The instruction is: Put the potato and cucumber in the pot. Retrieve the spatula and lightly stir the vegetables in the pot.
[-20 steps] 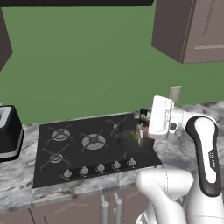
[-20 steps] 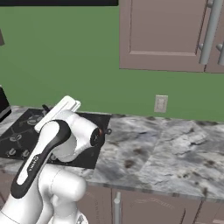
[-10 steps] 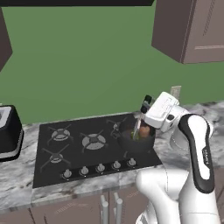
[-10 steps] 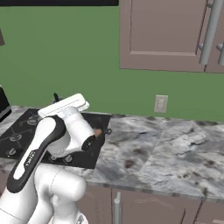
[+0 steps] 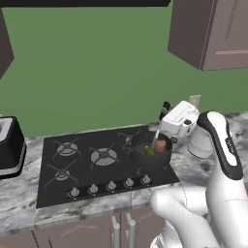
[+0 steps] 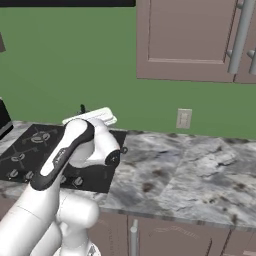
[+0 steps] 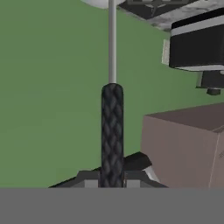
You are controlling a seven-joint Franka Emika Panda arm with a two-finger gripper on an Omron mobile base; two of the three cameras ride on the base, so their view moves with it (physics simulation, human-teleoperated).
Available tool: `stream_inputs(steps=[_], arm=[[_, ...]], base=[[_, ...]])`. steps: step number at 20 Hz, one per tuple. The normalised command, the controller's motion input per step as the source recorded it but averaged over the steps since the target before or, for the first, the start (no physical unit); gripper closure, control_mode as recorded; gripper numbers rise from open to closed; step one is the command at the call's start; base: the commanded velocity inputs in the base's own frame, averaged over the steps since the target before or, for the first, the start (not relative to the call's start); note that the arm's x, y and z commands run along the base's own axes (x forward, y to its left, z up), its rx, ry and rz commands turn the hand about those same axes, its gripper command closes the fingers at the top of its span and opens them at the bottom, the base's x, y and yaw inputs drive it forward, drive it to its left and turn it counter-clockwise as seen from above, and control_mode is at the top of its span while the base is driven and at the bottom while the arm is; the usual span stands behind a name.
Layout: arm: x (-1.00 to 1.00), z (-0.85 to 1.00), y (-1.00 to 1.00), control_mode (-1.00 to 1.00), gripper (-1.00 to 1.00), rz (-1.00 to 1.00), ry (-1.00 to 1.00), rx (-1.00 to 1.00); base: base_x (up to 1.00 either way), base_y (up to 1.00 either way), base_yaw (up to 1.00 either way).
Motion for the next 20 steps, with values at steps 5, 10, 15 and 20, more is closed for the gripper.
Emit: stream_inputs(steps=[5, 10, 15, 20], arm=[[0.45, -0.35, -0.14, -1.0, 1.0, 0.03, 0.03, 0.0], [0.45, -0.3, -0.1, -1.0, 1.0, 0.07, -0.1, 0.0], [0.48, -0.28, -0.17, -1.0, 1.0, 0.03, -0.01, 0.0], [0.46, -0.33, -0.22, -1.0, 1.0, 0.04, 0.08, 0.0]], base=[[0.0, 0.0, 0.0], [0.0, 0.0, 0.0], [0.0, 0.0, 0.0], [0.0, 0.0, 0.0]])
